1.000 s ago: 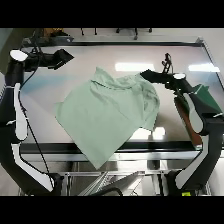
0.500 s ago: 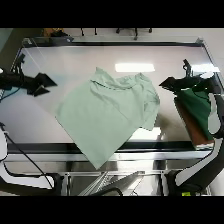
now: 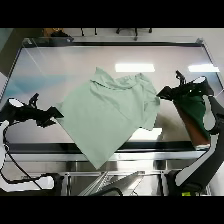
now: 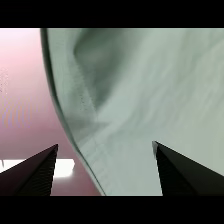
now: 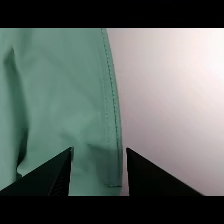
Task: Fold the shirts.
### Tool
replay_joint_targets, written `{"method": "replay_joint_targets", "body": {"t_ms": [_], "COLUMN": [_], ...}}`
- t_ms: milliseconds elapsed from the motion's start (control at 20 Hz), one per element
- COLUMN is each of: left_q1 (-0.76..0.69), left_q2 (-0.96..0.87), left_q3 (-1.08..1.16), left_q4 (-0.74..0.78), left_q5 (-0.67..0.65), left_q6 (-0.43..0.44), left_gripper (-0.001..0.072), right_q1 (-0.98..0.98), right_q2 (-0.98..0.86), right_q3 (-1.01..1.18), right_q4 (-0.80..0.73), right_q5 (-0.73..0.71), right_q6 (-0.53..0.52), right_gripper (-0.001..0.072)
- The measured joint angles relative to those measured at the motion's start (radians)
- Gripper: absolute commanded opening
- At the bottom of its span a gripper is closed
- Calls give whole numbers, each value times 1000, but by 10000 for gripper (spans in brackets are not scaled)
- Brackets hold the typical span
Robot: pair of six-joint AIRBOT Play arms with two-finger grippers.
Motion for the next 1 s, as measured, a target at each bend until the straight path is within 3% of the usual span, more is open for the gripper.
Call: {"method": "replay_joint_targets", "body": {"t_ms": [150, 300, 350, 400, 450, 500, 550, 800, 1000], "left_q1": [-8, -37, -51, -66, -79, -91, -100, -115, -116], "left_q2": [-41, -101, -123, -147, -166, -183, -200, -296, -427], "left_q3": [1, 48, 74, 107, 143, 182, 229, 536, 817], "left_q4": [-16, -23, -23, -22, -16, -5, -4, -18, -18], "left_q5": [23, 50, 58, 66, 69, 79, 83, 98, 105], "left_q6": [3, 5, 6, 7, 7, 7, 7, -16, -27], "left_gripper": [654, 229, 47, 14, 14, 14, 14, 14, 15], "right_q1": [7, 14, 16, 21, 26, 34, 41, 92, 141], "right_q2": [-10, -15, -16, -16, -18, -18, -19, 3, 101], "right_q3": [0, 0, 0, -1, -1, -1, -1, -5, -72], "right_q4": [-7, -14, -14, -18, -19, -26, -29, -46, -117], "right_q5": [-6, -15, -17, -22, -24, -25, -23, 19, 109], "right_q6": [3, 3, 3, 3, 3, 3, 3, 7, 72], "right_gripper": [373, 372, 331, 299, 210, 77, 19, 17, 17]}}
